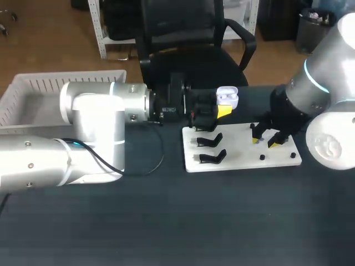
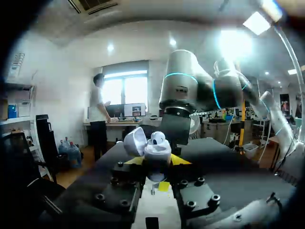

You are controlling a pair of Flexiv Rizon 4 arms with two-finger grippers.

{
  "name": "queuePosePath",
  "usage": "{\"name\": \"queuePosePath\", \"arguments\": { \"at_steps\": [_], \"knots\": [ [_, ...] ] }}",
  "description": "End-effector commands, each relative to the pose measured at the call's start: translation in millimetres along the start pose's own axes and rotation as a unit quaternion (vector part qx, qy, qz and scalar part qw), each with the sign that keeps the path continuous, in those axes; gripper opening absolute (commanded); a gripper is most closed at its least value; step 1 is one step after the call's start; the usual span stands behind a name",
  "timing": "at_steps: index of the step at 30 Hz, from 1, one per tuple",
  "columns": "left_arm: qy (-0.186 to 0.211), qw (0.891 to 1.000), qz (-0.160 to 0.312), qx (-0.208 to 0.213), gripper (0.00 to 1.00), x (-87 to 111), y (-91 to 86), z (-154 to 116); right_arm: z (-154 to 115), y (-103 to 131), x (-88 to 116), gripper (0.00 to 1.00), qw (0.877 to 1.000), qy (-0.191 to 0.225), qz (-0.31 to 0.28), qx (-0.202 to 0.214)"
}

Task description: Pick up each earbud case from the left stands, insert the matching earbuds, close the lid, and place the case in the box.

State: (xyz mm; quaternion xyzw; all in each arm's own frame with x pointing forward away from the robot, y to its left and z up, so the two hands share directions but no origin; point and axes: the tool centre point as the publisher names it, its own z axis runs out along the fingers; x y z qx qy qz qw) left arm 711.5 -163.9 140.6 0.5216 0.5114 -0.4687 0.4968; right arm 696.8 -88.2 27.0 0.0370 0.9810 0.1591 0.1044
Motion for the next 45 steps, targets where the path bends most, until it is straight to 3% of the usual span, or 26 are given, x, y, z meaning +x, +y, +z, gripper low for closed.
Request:
{"name": "queuePosePath", "arguments": {
  "at_steps": [1,10,12,39,45],
  "knots": [
    [-0.003,1.0,0.002,-0.004,0.0,0.9,-1.8,0.1,1.0,-0.2,-2.9,0.45,1.0,0.002,0.001,0.0],
    [-0.003,1.0,0.002,-0.004,0.0,0.9,-1.8,0.1,4.1,0.9,-5.2,0.38,1.0,0.003,0.003,-0.003],
    [-0.003,1.0,0.002,-0.004,0.0,0.9,-1.8,0.1,4.4,1.1,-5.3,0.32,1.0,0.004,0.002,-0.004],
    [-0.003,1.0,0.002,-0.004,0.0,0.9,-1.8,0.1,8.9,2.2,-11.8,0.27,1.0,0.007,-0.003,-0.002],
    [-0.003,1.0,0.002,-0.004,0.0,0.9,-1.8,0.1,8.9,3.7,-12.5,0.17,1.0,0.006,-0.003,-0.002]
  ]
}}
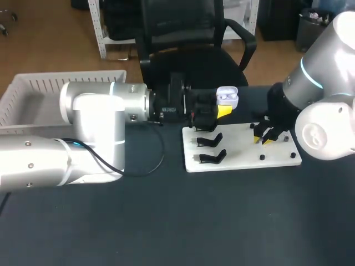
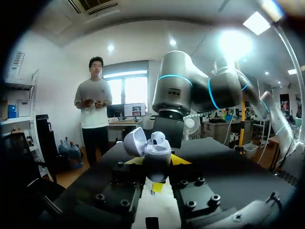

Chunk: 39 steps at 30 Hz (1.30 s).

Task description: Pick up each earbud case from the left stands, insert the matching earbuds, close the lid, and place the case in the box.

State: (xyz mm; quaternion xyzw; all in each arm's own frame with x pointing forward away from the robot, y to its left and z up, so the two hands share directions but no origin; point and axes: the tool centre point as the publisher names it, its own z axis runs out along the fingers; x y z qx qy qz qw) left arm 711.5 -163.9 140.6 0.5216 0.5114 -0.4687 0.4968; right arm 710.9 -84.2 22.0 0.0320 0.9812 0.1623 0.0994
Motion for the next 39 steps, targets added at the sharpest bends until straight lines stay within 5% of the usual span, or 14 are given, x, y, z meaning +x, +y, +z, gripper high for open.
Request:
{"name": "queuePosePath", "arguments": {
  "at_steps": [1,8,12,19,39],
  "knots": [
    [-0.003,1.0,0.002,-0.004,0.0,0.9,-1.8,0,0,1,0,0.16,1.0,0.001,0.001,0.002],
    [-0.003,1.0,0.002,-0.004,0.0,0.9,-1.8,0,0,0,2,0.15,1.0,0.002,0.003,0.004],
    [-0.003,1.0,0.002,-0.004,0.0,0.9,-1.8,0,0,0,3,0.0,1.0,0.003,0.006,0.005],
    [-0.003,1.0,0.002,-0.004,0.0,0.9,-1.8,0,-8,1,1,0.0,1.0,-0.003,0.009,0.005],
    [-0.003,1.0,0.002,-0.004,0.0,0.9,-1.8,0,-96,10,37,0.0,0.999,-0.007,-0.042,0.013]
  ]
}}
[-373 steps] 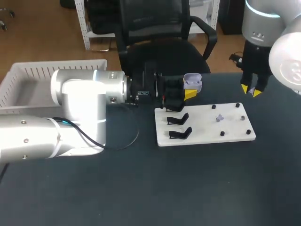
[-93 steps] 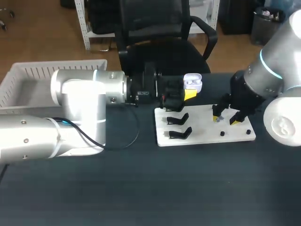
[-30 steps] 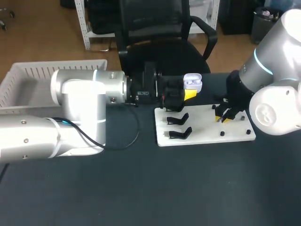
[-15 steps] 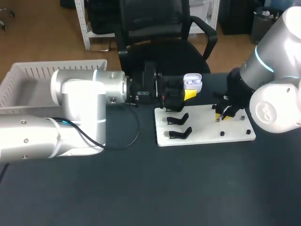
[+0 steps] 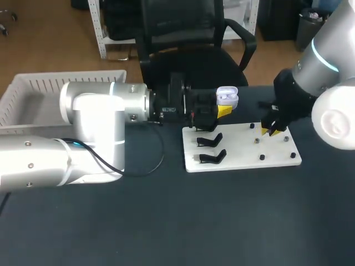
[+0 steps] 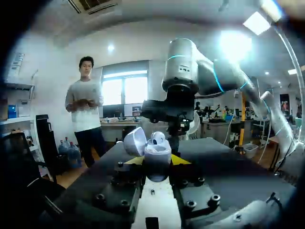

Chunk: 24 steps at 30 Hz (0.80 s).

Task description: Pick up each earbud case from the left stands, insert the matching earbuds, close the lid, and place the case in the box.

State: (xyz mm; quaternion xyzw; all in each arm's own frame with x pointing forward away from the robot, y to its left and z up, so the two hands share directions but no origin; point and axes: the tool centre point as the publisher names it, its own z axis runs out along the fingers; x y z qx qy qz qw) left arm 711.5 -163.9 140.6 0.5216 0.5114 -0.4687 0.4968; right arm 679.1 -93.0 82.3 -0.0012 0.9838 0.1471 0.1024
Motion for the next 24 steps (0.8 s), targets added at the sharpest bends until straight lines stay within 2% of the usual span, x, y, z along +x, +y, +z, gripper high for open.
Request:
{"name": "queuePosePath", "arguments": {
  "at_steps": [1,9,13,20,24],
  "knots": [
    [-0.003,1.0,0.002,-0.004,0.0,0.9,-1.8,0,-35,2,21,0.0,1.0,-0.007,-0.015,0.005],
    [-0.003,1.0,0.002,-0.004,0.0,0.9,-1.8,0,-71,27,43,0.0,0.993,0.021,-0.108,0.031],
    [-0.003,1.0,0.002,-0.004,0.0,0.9,-1.8,0,-85,43,46,0.0,0.987,0.037,-0.156,0.033],
    [-0.003,1.0,0.002,-0.004,0.0,0.9,-1.8,0,-104,70,32,0.0,0.977,0.031,-0.208,0.042],
    [-0.003,1.0,0.002,-0.004,0.0,0.9,-1.8,0,-109,85,17,0.0,0.971,0.025,-0.232,0.044]
  ]
}}
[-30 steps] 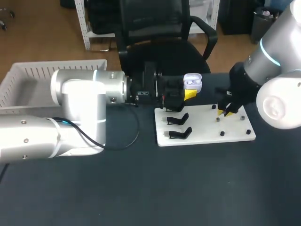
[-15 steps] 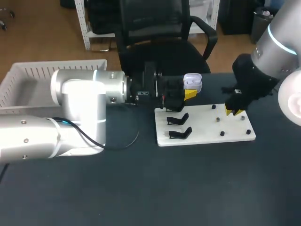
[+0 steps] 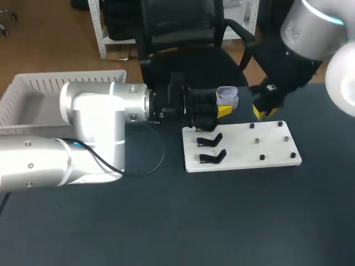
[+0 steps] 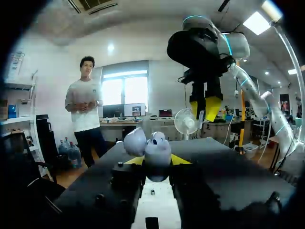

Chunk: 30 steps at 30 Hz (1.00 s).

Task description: Pick up each earbud case from the left stands, insert the matching earbuds, close the lid, and place the case in the box.

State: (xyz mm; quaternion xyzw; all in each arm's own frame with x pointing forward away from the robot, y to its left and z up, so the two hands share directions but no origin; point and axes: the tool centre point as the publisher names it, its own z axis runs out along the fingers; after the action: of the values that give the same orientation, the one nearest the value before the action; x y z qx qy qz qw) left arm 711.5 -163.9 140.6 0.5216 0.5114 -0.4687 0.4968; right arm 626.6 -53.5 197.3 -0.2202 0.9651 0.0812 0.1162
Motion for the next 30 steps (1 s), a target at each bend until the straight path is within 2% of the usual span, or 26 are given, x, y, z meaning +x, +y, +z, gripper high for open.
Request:
{"name": "queuePosePath", "arguments": {
  "at_steps": [1,7,18,30],
  "knots": [
    [-0.003,1.0,0.002,-0.004,0.0,0.9,-1.8,0,-4,8,-20,0.0,1.0,0.009,-0.018,0.006],
    [-0.003,1.0,0.002,-0.004,0.0,0.9,-1.8,0,-7,15,-41,0.0,0.999,0.008,-0.05,0.009],
    [-0.003,1.0,0.002,-0.004,0.0,0.9,-1.8,0,0,26,-67,0.0,0.996,0.015,-0.092,0.005],
    [-0.003,1.0,0.002,-0.004,0.0,0.9,-1.8,0,16,32,-82,0.0,0.992,0.015,-0.125,0.001]
  ]
}}
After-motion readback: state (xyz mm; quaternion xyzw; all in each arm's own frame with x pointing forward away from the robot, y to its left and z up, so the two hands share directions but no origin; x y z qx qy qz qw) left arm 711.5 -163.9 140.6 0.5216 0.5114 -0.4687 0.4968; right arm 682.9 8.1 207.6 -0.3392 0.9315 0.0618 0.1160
